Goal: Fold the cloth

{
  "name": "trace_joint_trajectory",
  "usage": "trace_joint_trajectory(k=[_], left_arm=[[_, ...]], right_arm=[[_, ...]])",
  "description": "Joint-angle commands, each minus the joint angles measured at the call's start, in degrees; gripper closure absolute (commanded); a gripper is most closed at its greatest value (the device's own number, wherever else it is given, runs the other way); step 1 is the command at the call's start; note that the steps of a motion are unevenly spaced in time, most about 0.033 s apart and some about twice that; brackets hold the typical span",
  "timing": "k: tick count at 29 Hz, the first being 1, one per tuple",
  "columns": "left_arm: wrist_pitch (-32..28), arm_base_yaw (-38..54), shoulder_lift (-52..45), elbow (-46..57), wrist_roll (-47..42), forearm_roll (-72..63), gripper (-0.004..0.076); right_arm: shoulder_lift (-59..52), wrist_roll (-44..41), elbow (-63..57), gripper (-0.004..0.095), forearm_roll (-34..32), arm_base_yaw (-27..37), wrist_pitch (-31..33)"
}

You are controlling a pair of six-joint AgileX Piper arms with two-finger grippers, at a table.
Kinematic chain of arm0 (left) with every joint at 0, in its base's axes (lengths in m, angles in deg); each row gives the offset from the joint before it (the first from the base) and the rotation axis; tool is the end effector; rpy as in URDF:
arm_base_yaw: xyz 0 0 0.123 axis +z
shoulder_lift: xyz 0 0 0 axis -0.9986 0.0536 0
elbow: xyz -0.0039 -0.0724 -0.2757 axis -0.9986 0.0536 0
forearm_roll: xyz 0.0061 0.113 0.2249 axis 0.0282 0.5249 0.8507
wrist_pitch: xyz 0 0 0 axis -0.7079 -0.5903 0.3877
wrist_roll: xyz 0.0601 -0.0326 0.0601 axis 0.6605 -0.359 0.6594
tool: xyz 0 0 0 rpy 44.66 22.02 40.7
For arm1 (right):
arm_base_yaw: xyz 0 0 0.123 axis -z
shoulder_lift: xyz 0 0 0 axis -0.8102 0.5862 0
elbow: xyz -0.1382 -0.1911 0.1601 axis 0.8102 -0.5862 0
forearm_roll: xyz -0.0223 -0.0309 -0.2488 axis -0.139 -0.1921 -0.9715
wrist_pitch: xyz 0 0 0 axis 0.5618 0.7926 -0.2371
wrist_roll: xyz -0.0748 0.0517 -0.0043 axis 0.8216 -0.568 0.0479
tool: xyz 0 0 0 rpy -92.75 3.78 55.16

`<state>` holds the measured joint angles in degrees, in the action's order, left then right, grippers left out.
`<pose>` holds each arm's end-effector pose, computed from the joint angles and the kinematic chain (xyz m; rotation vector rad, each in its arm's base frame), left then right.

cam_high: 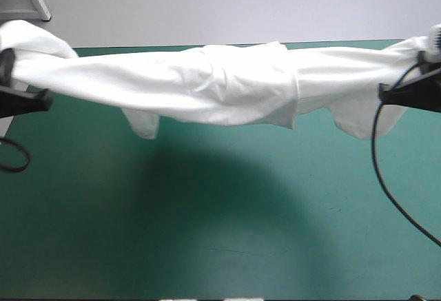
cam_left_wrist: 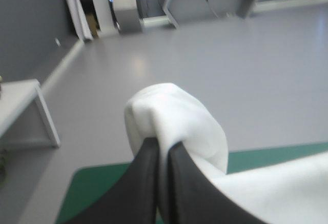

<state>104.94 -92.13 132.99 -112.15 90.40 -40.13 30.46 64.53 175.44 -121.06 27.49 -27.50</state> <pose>0.1244 -0.0041 0.5334 0.1108 1.5727 0.0922 0.1352 0.0216 0.5426 -0.1146 1.7879 -0.1155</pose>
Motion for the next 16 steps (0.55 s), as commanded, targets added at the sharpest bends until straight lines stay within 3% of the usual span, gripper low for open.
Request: trace_joint_trajectory(k=[1,8,16], left_arm=[[0.0,-0.2,-6.4,-6.1,-3.6,9.2,0.0734],[10.1,-0.2,-9.5,-10.8,-0.9,10.9,0.0734],[19.9,-0.2,-2.7,-8.7,2.0,2.2,0.0734]], right_arm=[[-3.9,0.9,6.7,0.0924,-4.4,0.4,0.0],[-5.9,5.4,10.5,0.0924,0.9,0.4,4.1],[-0.9,7.8,5.0,0.0925,11.2,0.4,4.9]])
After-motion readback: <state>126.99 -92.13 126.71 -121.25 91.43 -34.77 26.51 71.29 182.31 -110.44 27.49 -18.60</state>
